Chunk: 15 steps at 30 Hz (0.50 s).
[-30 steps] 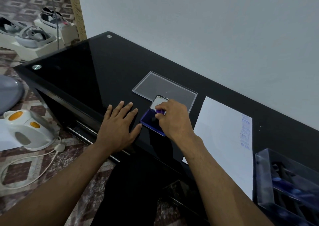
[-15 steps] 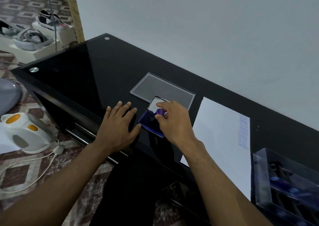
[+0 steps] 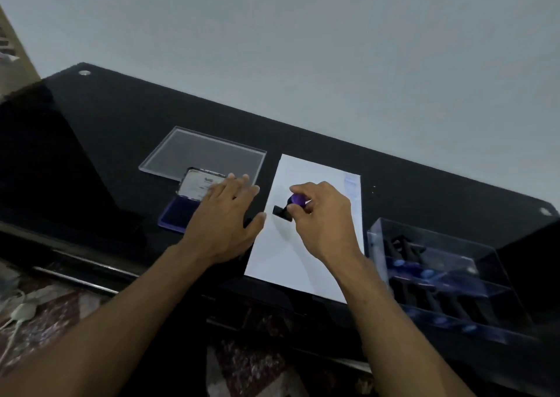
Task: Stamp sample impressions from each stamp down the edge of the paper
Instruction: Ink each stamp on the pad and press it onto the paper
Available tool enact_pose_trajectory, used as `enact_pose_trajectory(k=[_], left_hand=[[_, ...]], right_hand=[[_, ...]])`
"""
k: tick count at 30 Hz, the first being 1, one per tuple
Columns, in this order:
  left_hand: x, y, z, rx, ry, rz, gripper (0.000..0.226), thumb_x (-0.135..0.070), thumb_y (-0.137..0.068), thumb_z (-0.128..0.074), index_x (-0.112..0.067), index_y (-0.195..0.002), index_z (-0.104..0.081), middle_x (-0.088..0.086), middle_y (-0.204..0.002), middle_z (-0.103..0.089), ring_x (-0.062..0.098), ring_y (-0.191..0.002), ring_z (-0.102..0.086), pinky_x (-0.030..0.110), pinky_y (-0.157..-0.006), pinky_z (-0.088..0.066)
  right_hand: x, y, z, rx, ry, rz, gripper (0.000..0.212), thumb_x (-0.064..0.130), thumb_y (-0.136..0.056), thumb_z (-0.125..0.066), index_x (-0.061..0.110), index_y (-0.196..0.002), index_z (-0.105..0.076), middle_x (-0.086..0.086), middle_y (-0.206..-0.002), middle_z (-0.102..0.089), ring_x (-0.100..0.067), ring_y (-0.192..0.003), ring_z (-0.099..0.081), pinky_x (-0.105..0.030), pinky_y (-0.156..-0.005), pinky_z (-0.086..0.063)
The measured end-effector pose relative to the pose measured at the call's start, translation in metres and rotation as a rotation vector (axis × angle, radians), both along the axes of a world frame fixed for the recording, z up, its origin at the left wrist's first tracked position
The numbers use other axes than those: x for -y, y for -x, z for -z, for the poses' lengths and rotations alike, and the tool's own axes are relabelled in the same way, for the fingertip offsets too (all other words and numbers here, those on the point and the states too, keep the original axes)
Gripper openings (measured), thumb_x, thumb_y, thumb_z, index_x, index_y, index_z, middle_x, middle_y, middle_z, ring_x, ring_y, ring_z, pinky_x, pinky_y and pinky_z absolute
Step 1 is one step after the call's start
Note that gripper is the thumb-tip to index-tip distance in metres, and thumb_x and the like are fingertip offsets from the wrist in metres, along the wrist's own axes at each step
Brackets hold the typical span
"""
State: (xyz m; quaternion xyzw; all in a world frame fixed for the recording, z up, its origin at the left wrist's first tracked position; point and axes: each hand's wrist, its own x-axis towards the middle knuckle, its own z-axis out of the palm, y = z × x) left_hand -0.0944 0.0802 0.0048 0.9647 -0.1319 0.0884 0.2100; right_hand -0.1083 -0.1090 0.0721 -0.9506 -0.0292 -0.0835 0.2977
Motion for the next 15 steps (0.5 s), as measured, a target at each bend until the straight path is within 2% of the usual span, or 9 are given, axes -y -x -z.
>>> enact_pose_trajectory(k=[7, 10, 13, 15], left_hand=[[0.073, -0.009, 0.011, -0.049, -0.034, 0.174, 0.063, -0.055, -0.096, -0.031, -0.024, -0.150, -0.043, 0.001, -0.163, -0.032, 0.023, -0.154, -0.018, 0.048, -0.125, -0.013], [0.092, -0.013, 0.014, -0.083, -0.039, 0.204, 0.065, -0.056, -0.096, -0.027, -0.024, -0.152, -0.041, 0.001, -0.164, -0.029, 0.023, -0.154, -0.017, 0.048, -0.126, -0.012], [0.108, -0.020, 0.014, -0.099, -0.065, 0.220, 0.068, -0.058, -0.095, -0.024, -0.026, -0.154, -0.037, 0.001, -0.165, -0.025, 0.024, -0.155, -0.015, 0.045, -0.125, -0.009], [0.115, -0.027, 0.014, -0.108, -0.074, 0.225, 0.071, -0.059, -0.094, -0.022, -0.025, -0.155, -0.036, 0.001, -0.166, -0.022, 0.025, -0.155, -0.012, 0.046, -0.125, -0.009]], right_hand=[[0.064, 0.006, -0.002, 0.026, 0.027, 0.132, 0.030, 0.019, -0.090, -0.070, 0.022, -0.119, -0.068, 0.004, -0.112, -0.061, -0.013, -0.093, -0.063, -0.026, -0.091, -0.053], [0.084, 0.005, -0.001, 0.036, 0.053, 0.176, 0.030, 0.019, -0.090, -0.070, 0.022, -0.120, -0.067, 0.002, -0.113, -0.059, -0.010, -0.094, -0.058, -0.020, -0.090, -0.048], [0.101, 0.003, -0.002, 0.029, 0.107, 0.196, 0.029, 0.020, -0.091, -0.068, 0.020, -0.120, -0.066, 0.002, -0.110, -0.056, -0.006, -0.090, -0.049, -0.013, -0.082, -0.037], [0.111, 0.001, -0.001, 0.019, 0.125, 0.194, 0.024, 0.020, -0.092, -0.068, 0.018, -0.115, -0.068, 0.004, -0.105, -0.054, -0.007, -0.087, -0.050, -0.011, -0.076, -0.035]])
